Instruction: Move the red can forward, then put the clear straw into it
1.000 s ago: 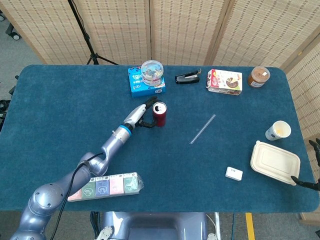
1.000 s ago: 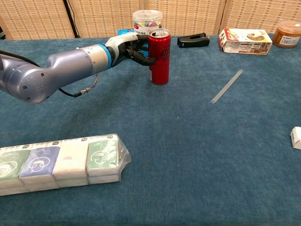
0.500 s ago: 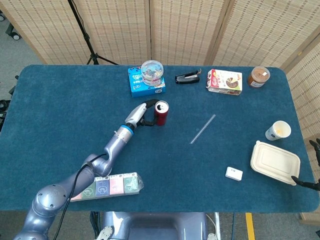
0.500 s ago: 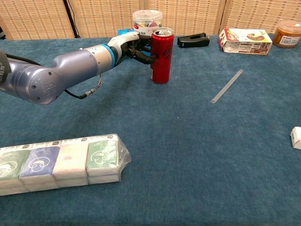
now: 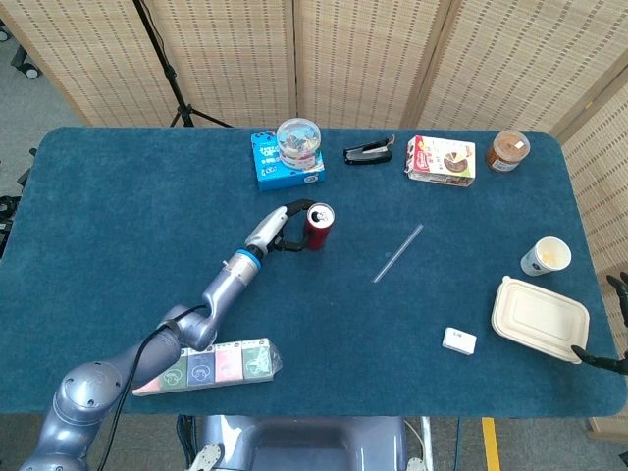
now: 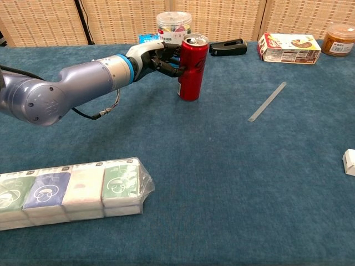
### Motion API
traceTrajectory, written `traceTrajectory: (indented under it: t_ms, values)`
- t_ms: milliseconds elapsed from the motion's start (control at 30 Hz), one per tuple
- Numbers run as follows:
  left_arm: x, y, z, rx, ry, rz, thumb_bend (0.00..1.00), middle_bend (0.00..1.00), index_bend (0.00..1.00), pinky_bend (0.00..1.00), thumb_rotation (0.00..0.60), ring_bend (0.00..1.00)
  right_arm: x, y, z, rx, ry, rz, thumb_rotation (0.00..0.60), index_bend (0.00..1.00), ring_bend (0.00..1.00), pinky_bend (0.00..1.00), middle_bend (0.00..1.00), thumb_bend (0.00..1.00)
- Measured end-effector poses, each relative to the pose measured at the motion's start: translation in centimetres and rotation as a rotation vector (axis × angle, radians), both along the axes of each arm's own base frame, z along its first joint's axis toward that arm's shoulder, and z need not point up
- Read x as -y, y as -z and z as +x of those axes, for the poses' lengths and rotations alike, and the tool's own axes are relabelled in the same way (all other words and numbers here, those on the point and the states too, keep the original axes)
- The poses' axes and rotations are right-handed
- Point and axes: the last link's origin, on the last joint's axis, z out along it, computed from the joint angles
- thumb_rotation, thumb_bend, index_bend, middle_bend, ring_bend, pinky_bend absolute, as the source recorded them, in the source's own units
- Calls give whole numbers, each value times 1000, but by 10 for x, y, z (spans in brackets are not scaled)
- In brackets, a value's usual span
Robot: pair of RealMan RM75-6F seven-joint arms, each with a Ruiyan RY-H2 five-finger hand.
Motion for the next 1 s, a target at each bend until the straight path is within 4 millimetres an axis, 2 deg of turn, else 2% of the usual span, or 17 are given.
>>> traceTrajectory:
  t_ms: [267,467,767,1000]
  values:
    - [12,-1,-3,34,16,-68,493,169,321,31,600,100,0,0,1,1,-4,0,600,0,0,0,0,0]
    - [33,-3,-2,81,60,-151,488,170,321,31,600,100,-1,0,2,2,-7,-3,600,0,0,0,0,0]
    - [70,-23,-11,139,157,-252,484,170,321,31,600,101,-1,0,3,4,-13,-4,600,0,0,0,0,0]
    - [89,-20,-18,164,178,-308,481,169,315,31,600,100,-1,0,4,3,-16,-2,600,0,0,0,0,0]
